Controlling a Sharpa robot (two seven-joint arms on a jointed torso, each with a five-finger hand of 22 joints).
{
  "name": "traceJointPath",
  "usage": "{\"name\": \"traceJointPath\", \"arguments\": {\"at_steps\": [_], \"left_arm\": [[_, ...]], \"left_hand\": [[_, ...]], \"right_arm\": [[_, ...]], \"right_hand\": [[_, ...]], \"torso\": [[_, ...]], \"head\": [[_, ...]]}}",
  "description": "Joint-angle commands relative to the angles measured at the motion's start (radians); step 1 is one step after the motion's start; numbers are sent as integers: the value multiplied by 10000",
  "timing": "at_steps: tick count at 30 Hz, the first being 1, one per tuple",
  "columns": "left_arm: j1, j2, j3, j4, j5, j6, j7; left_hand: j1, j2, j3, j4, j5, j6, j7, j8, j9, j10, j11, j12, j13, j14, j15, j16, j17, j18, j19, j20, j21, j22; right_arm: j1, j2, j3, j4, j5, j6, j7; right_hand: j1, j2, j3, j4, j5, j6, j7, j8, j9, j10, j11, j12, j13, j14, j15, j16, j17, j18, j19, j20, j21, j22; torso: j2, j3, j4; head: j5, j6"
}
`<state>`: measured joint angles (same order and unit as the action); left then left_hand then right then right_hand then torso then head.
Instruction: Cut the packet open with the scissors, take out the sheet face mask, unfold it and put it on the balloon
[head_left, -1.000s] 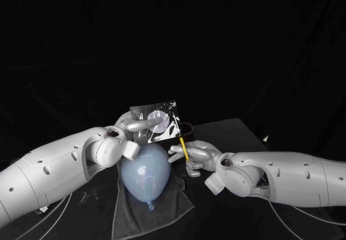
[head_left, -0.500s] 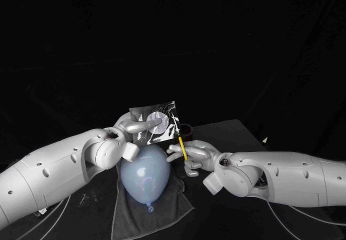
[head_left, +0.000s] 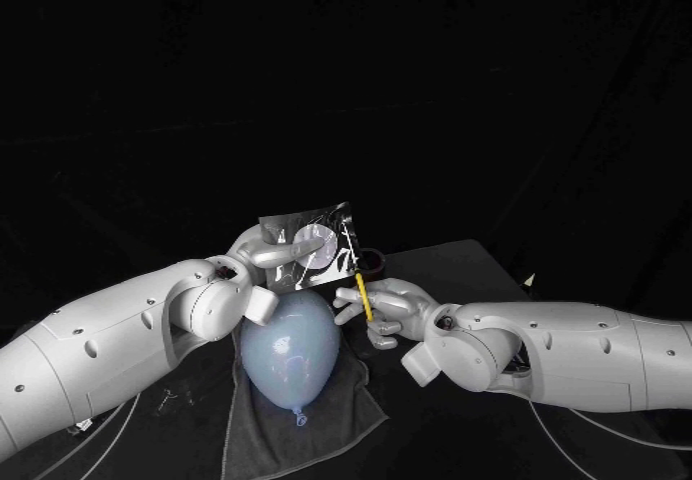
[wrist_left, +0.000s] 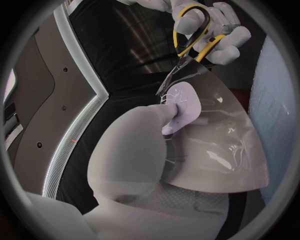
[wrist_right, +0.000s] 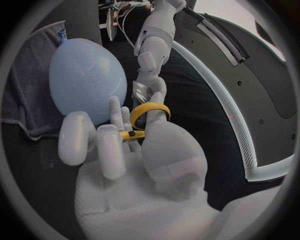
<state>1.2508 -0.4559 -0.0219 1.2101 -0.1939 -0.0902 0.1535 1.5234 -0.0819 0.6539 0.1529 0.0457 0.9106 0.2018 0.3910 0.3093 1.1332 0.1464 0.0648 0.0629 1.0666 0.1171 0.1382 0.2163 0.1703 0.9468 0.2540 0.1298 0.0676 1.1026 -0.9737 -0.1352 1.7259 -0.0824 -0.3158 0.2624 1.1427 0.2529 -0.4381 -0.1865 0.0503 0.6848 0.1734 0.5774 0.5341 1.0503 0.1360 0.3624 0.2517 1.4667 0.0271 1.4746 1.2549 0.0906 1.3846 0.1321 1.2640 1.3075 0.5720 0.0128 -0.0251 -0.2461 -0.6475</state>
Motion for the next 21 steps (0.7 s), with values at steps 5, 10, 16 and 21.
{"name": "traceJointPath", "arguments": {"at_steps": [5, 10, 16, 21], "left_arm": [[-17, 21, -5, 50, -115, 255, 125], [-20, 18, -5, 49, -110, 247, 135], [-23, 10, -5, 56, -100, 244, 146], [-26, 6, -5, 60, -92, 246, 149]], "left_hand": [[-77, 35, 10, -62, 30, 44, -6, 51, 12, 66, 33, -30, -14, 87, -8, -62, -11, 131, 17, 28, -46, -17], [-77, 35, 10, -62, 30, 44, -6, 51, 12, 66, 33, -30, -14, 87, -8, -62, -11, 131, 17, 28, -46, -17], [-77, 35, 10, -62, 30, 44, -6, 51, 12, 66, 33, -30, -14, 87, -8, -62, -11, 131, 17, 28, -46, -17], [-77, 35, 10, -62, 30, 44, -6, 51, 12, 66, 33, -30, -14, 87, -8, -62, -11, 131, 17, 28, -46, -17]], "right_arm": [[35, 43, 39, -21, 127, -177, 258], [36, 47, 41, -27, 112, -205, 236], [35, 59, 43, -30, 90, -195, 263], [35, 79, 43, -14, 84, -83, 325]], "right_hand": [[70, 346, -260, -136, -21, 1016, -520, 563, 214, 1658, -879, 716, 491, 508, -480, 148, 367, -236, 348, -407, 572, 1098], [175, 400, -236, -78, -24, 1561, -913, 1106, 632, 2350, -1268, 1528, 1276, 515, -837, 124, 321, -302, 510, -748, 843, 1265], [194, 313, -256, -66, -27, 1346, -899, 1109, 821, 1951, -1260, 1640, 1741, 511, -851, 85, 247, -305, 484, -816, 816, 1254], [-14, 22, -253, -162, -3, 91, -230, 193, 646, 174, -607, 387, 1322, 483, -329, 40, 136, -272, 299, -465, 550, 1098]], "torso": [[-4, 7, -5], [-6, 4, -6], [-3, 5, -1], [-6, 5, -1]], "head": [[14, -20], [11, -21], [2, -6], [12, 23]]}}
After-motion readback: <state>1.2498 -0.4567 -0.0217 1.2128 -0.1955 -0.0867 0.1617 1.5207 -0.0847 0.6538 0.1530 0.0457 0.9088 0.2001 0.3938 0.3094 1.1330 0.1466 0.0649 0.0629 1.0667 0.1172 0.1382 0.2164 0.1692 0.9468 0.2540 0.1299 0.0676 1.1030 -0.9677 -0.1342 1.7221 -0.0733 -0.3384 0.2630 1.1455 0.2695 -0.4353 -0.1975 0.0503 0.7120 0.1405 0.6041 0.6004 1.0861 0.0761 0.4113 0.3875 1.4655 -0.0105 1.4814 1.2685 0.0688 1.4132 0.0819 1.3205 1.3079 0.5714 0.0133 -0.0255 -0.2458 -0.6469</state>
